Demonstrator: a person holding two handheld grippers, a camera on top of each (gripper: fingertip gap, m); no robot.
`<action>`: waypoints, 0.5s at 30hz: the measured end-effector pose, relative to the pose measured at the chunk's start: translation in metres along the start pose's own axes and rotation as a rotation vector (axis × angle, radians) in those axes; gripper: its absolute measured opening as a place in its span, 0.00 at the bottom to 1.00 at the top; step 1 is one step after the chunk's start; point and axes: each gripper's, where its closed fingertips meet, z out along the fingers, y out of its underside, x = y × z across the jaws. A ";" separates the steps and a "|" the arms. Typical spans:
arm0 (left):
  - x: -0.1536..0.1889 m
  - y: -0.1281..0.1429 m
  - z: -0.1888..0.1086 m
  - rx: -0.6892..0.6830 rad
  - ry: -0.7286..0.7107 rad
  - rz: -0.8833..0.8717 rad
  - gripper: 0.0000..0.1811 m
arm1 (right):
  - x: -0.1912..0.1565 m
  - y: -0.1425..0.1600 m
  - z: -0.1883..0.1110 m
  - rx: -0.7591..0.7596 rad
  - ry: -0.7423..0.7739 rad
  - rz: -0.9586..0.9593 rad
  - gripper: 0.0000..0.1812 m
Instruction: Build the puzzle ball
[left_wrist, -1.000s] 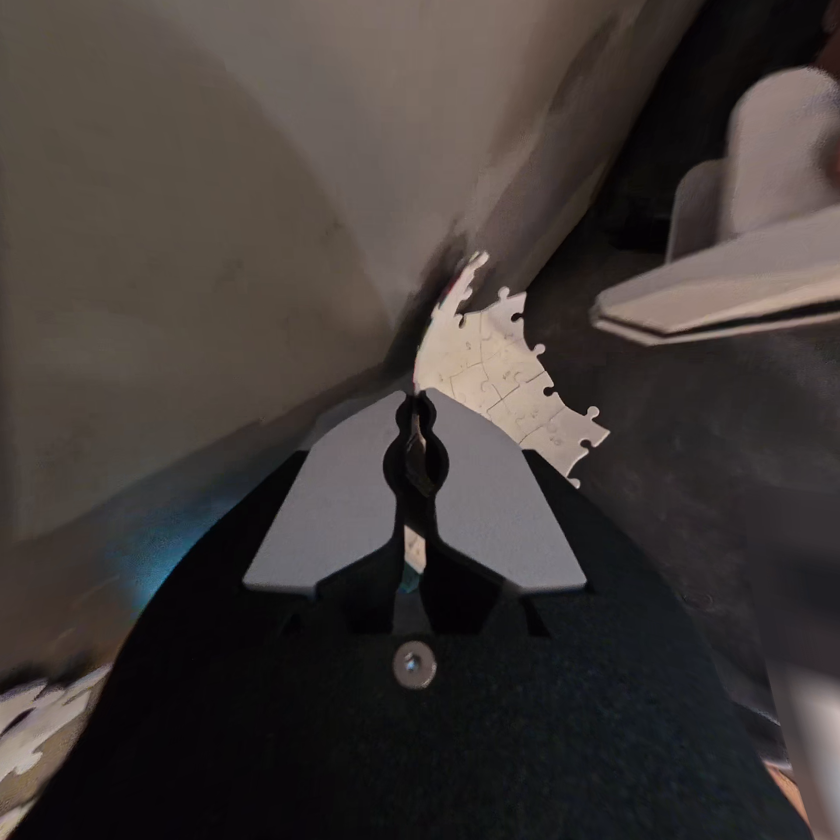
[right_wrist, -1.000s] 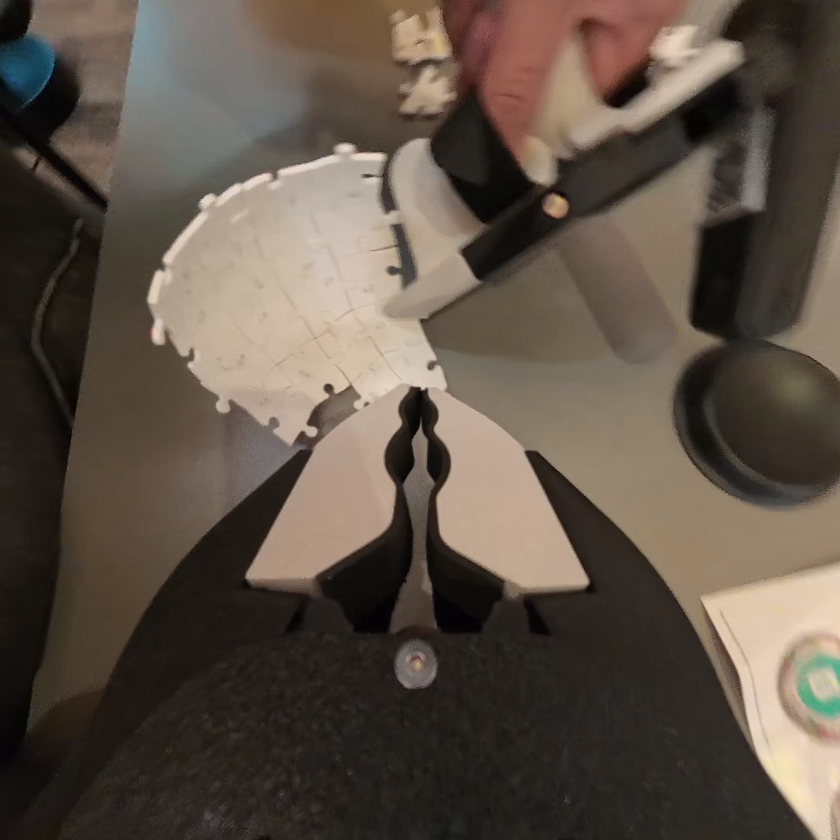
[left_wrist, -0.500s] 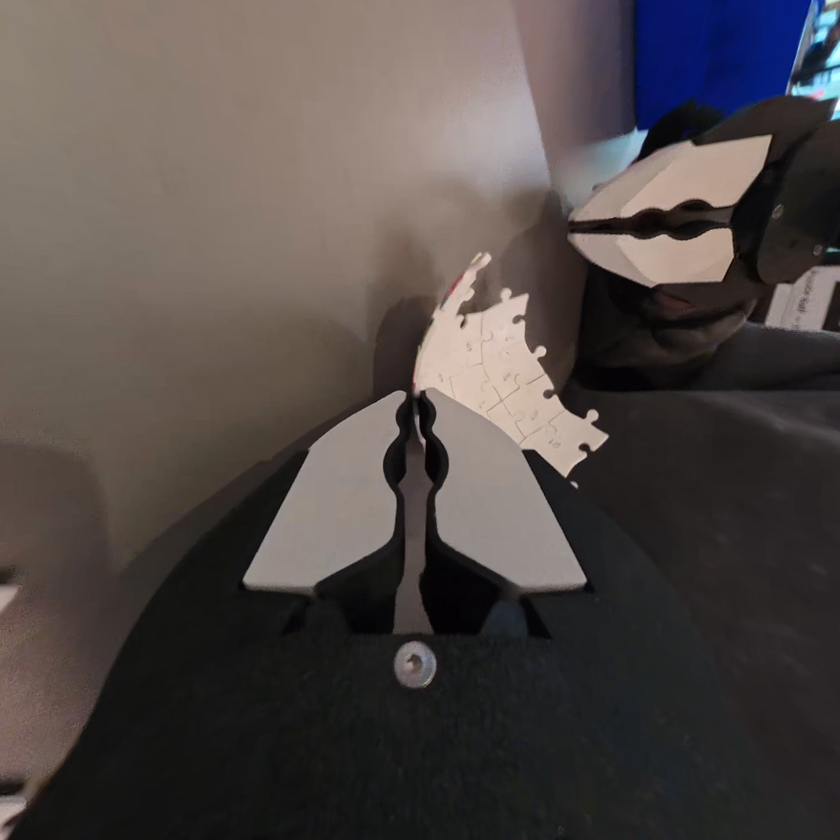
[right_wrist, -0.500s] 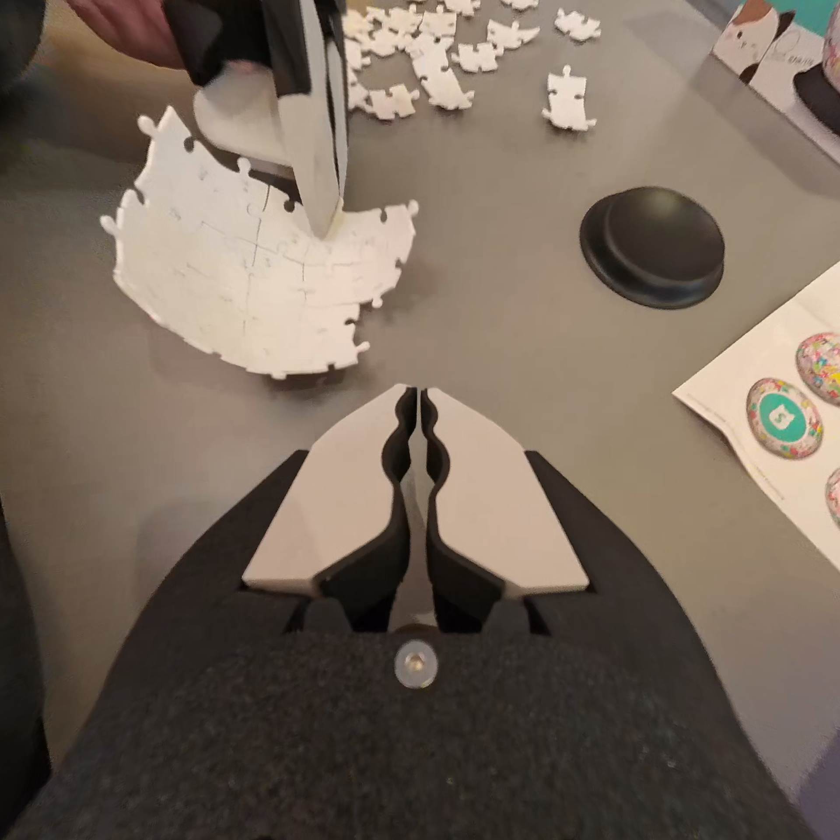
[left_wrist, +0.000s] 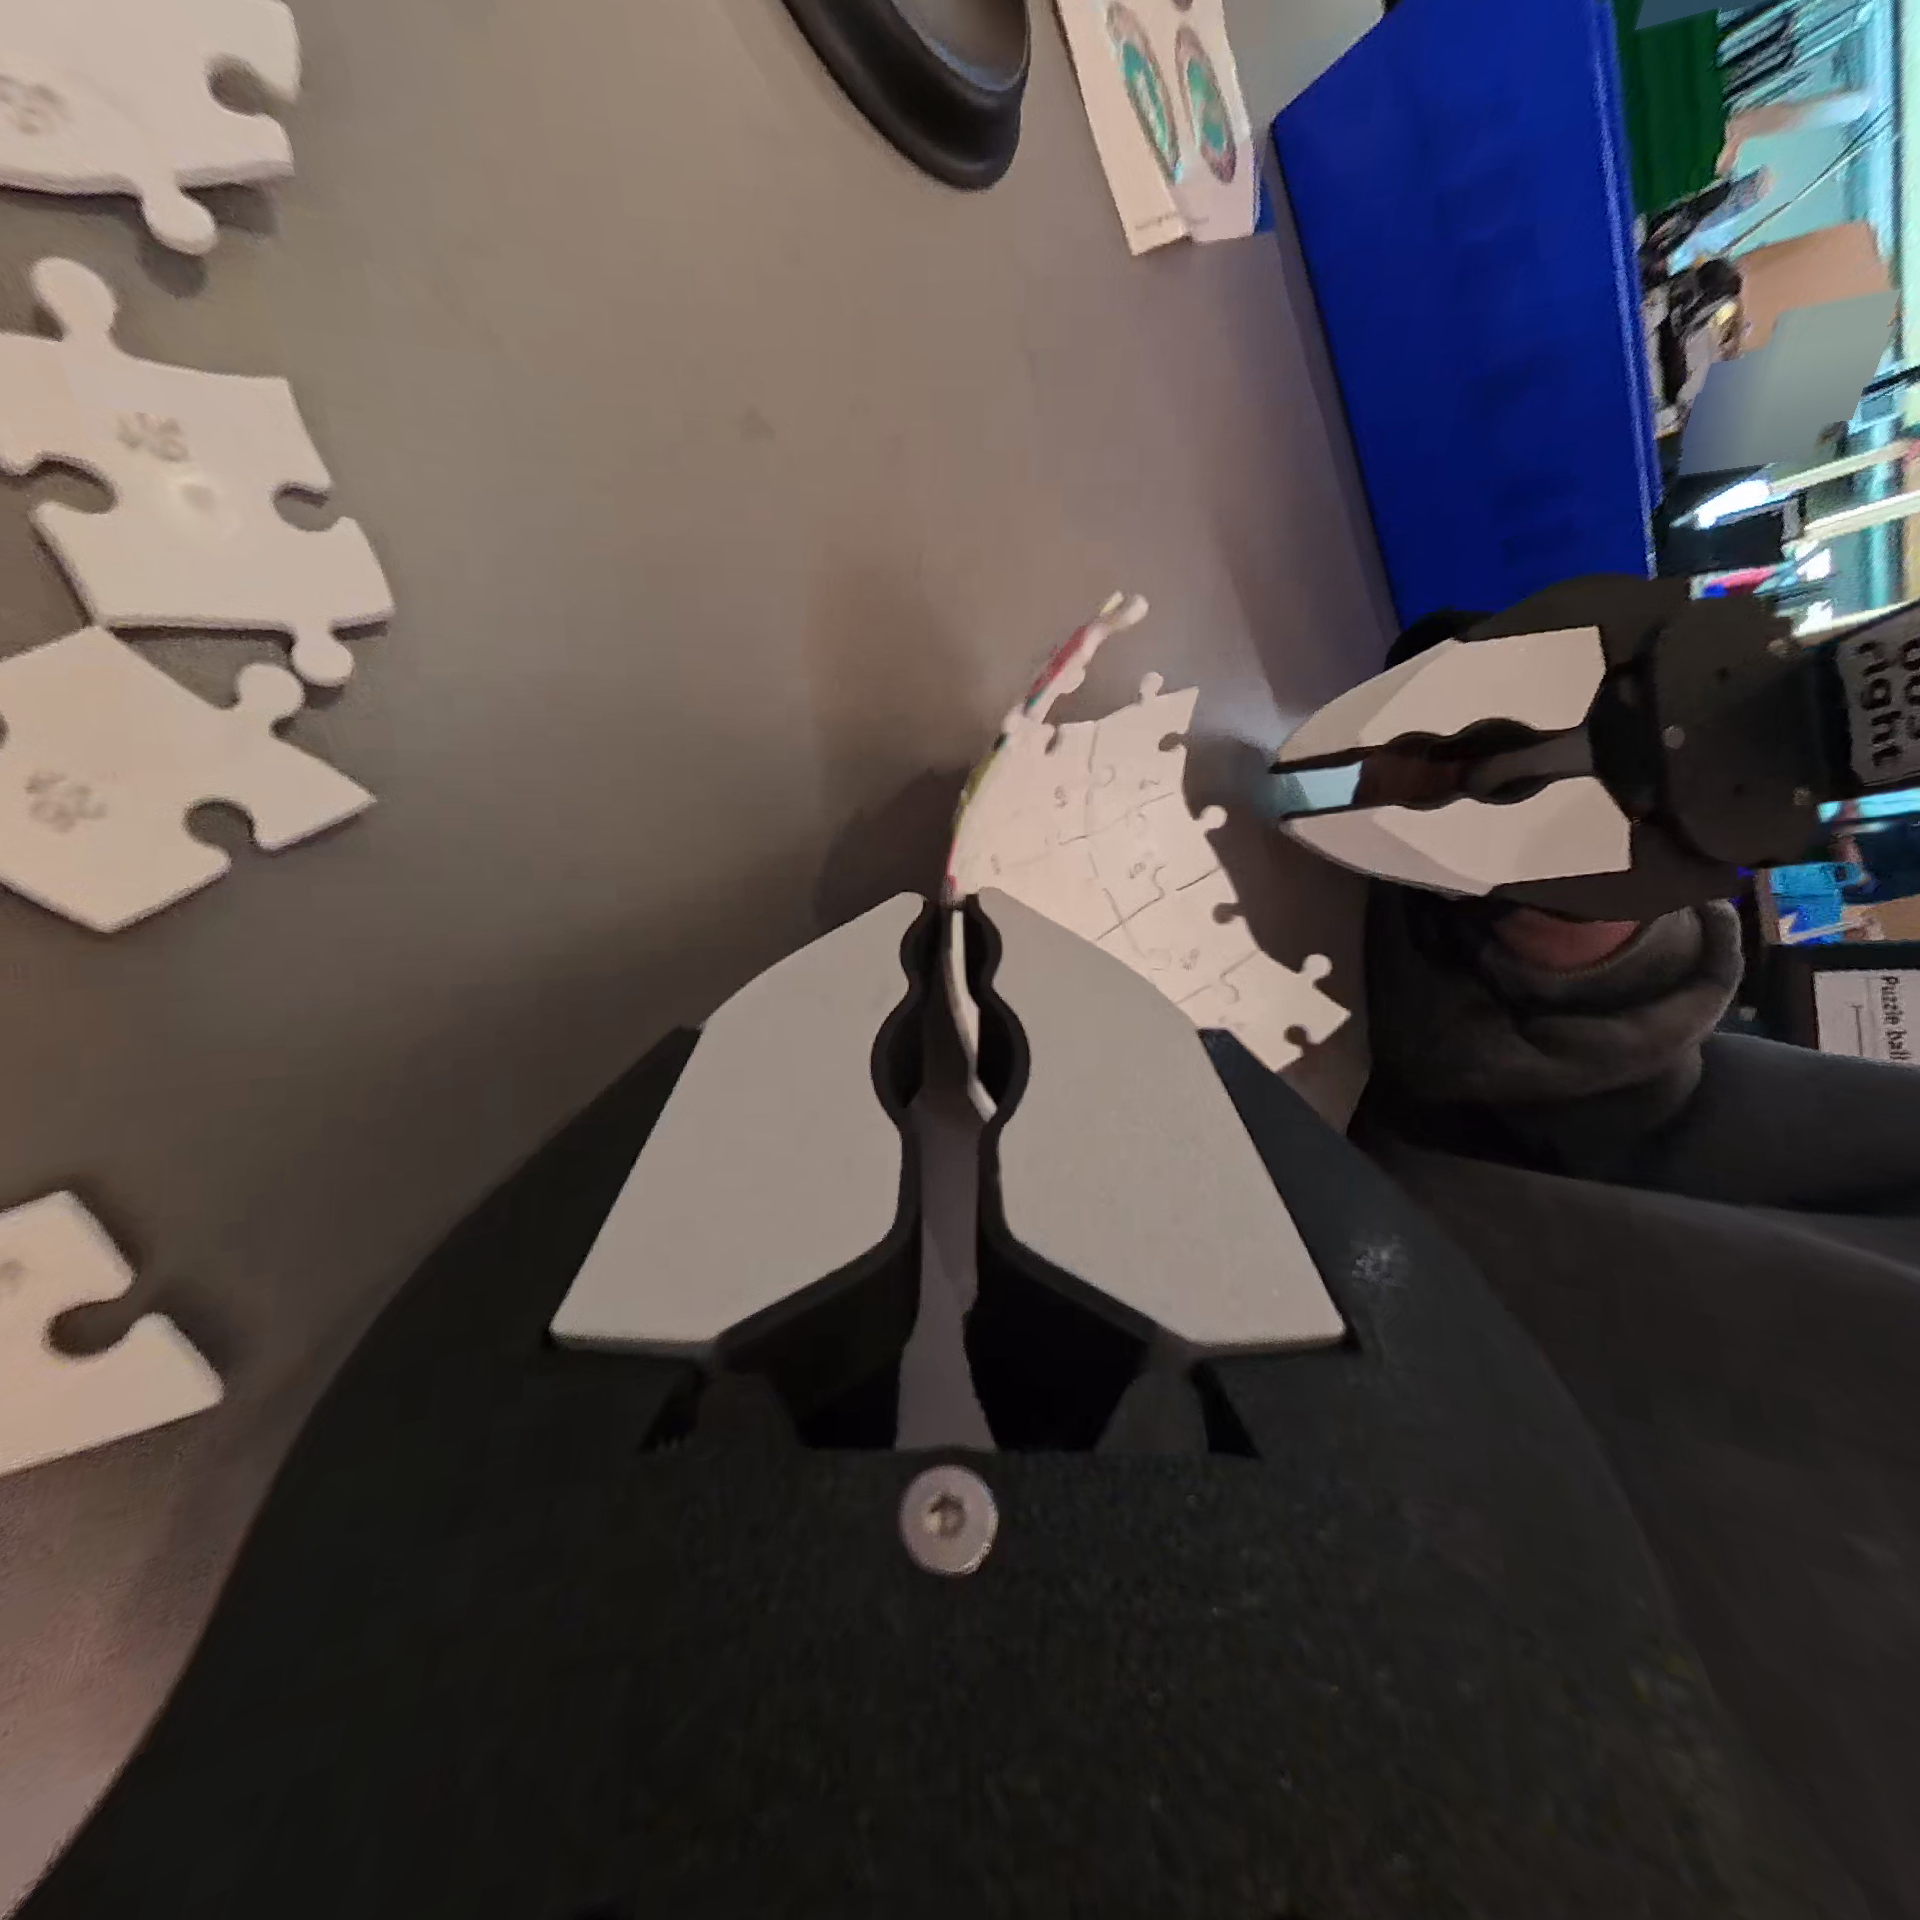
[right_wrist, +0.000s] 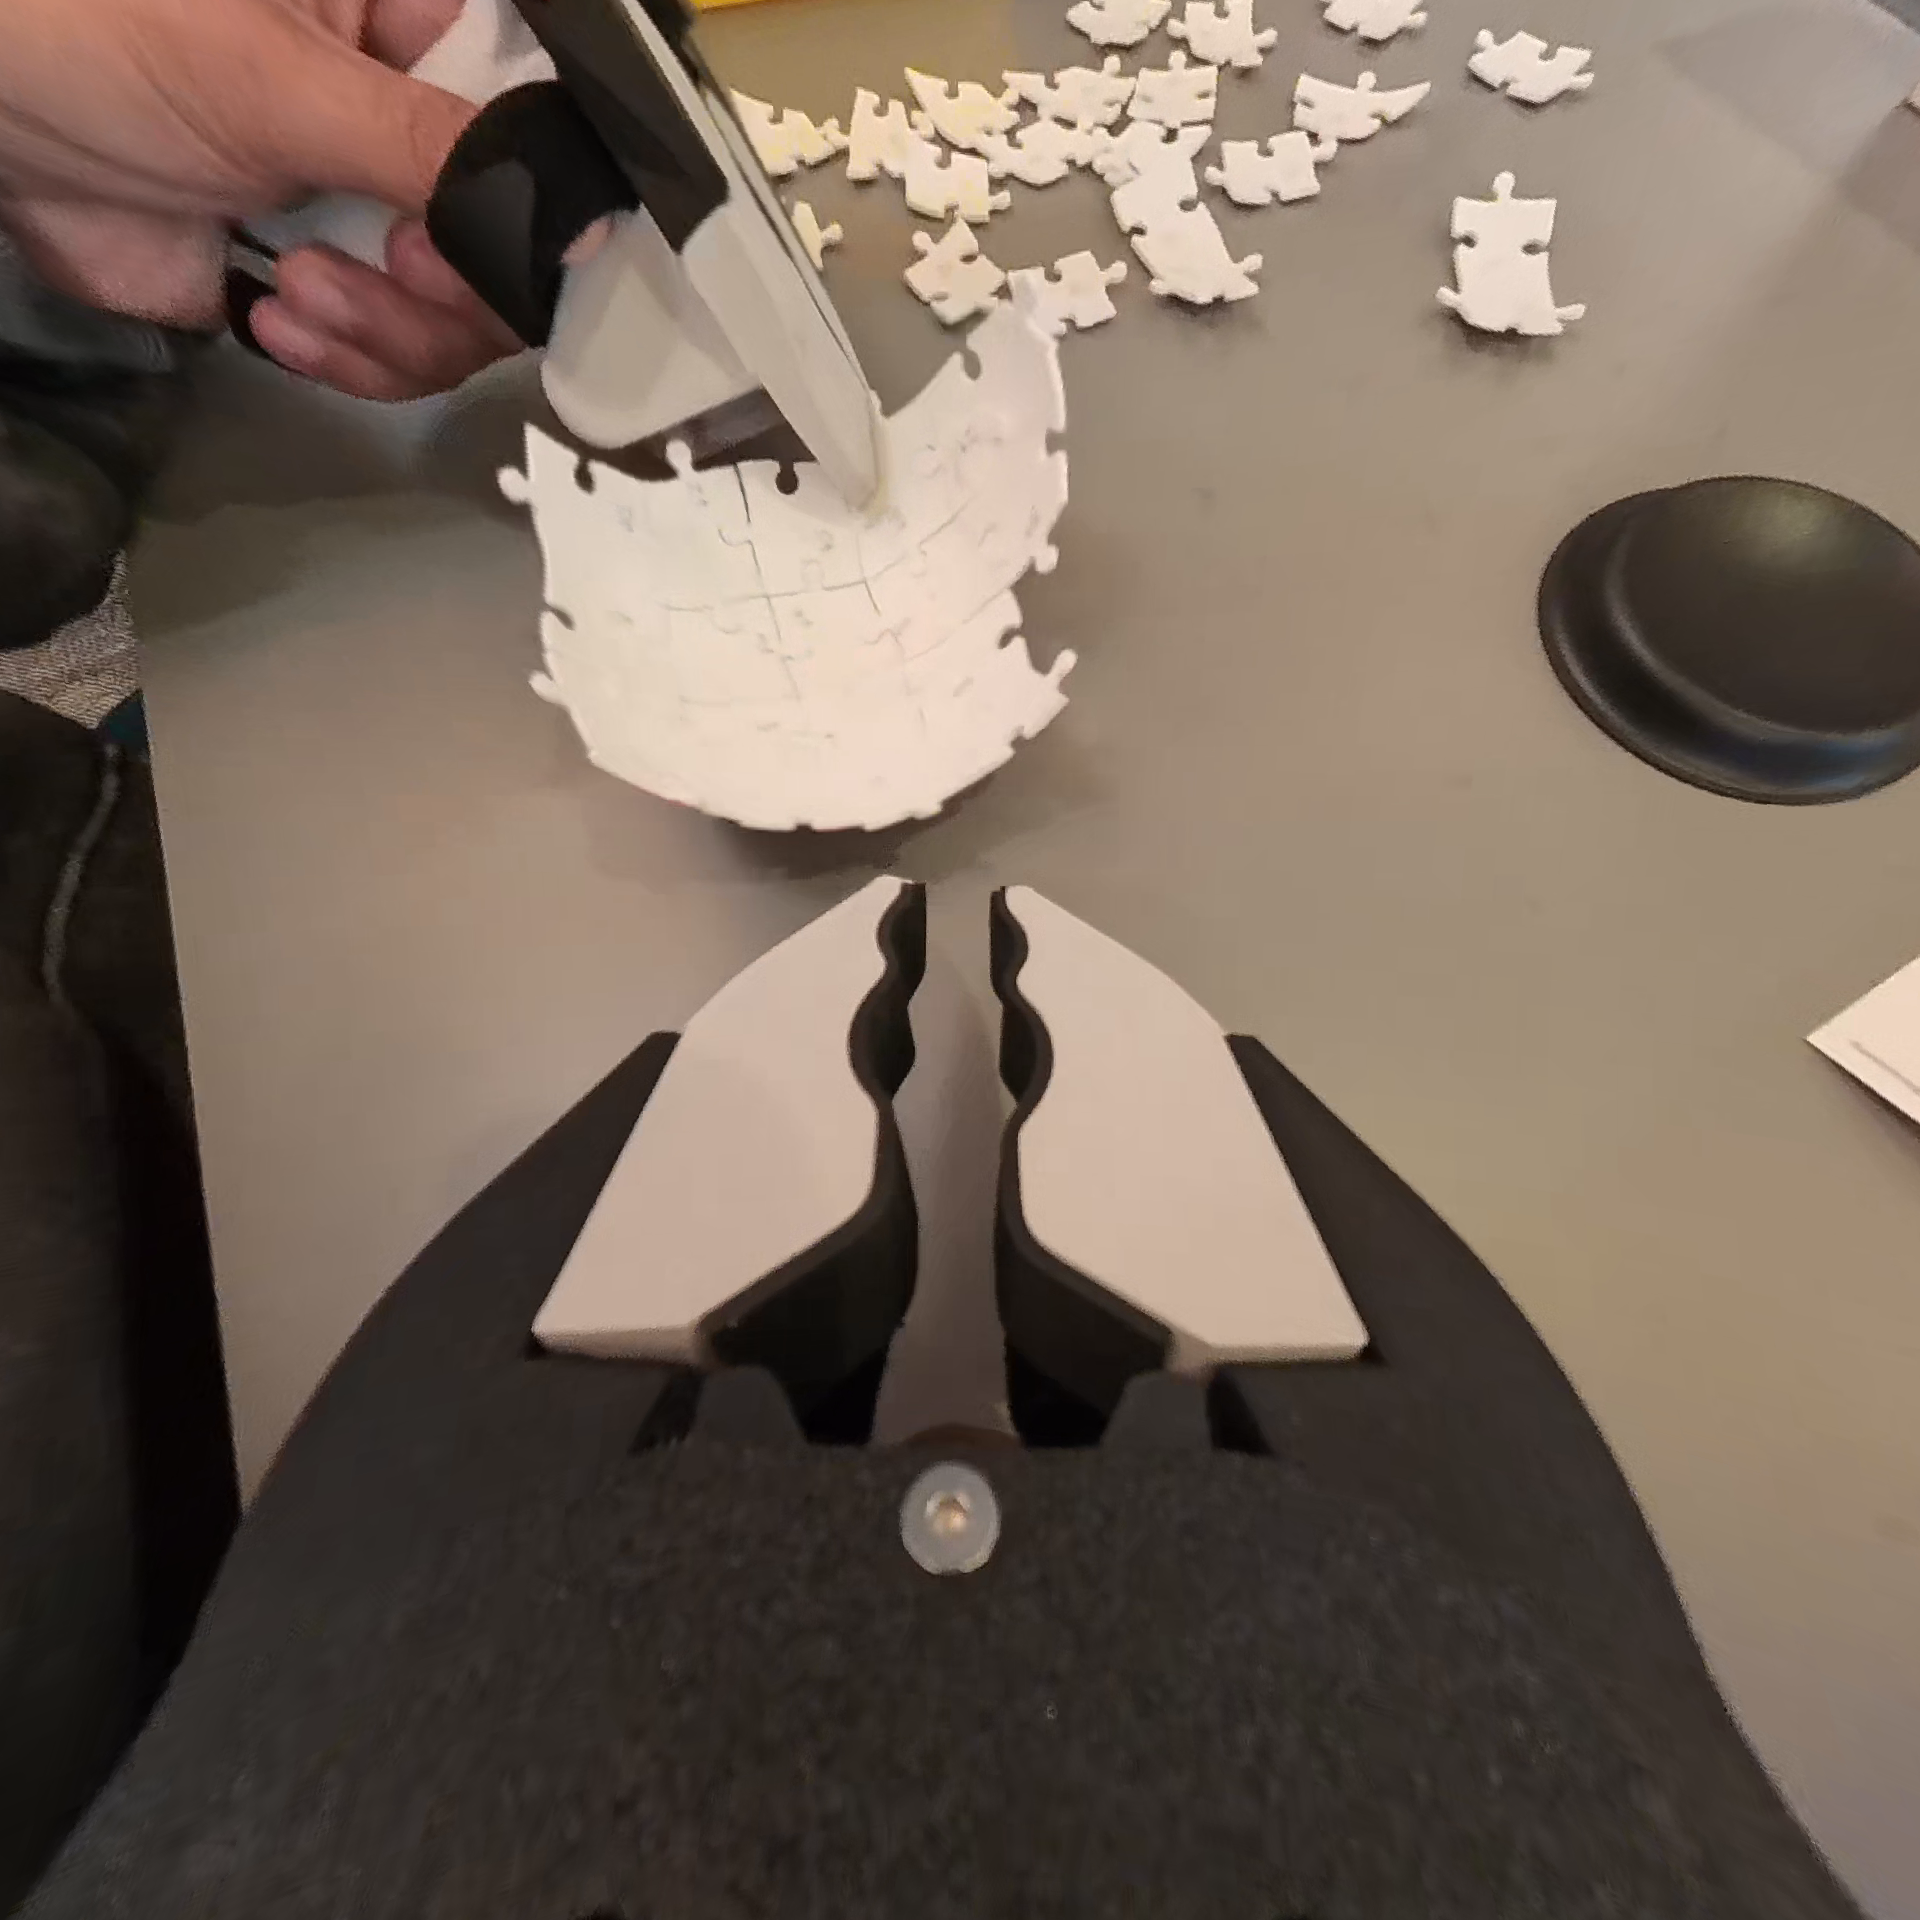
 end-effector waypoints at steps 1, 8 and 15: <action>0.002 0.000 -0.001 0.014 0.014 -0.004 0.02 | -0.001 -0.001 0.000 0.004 -0.003 -0.002 0.06; 0.001 0.001 -0.007 0.048 0.024 0.017 0.05 | -0.005 -0.002 -0.002 0.033 -0.023 0.021 0.06; 0.000 0.004 -0.007 0.030 0.003 0.062 0.09 | -0.004 0.002 -0.004 0.025 -0.020 0.015 0.06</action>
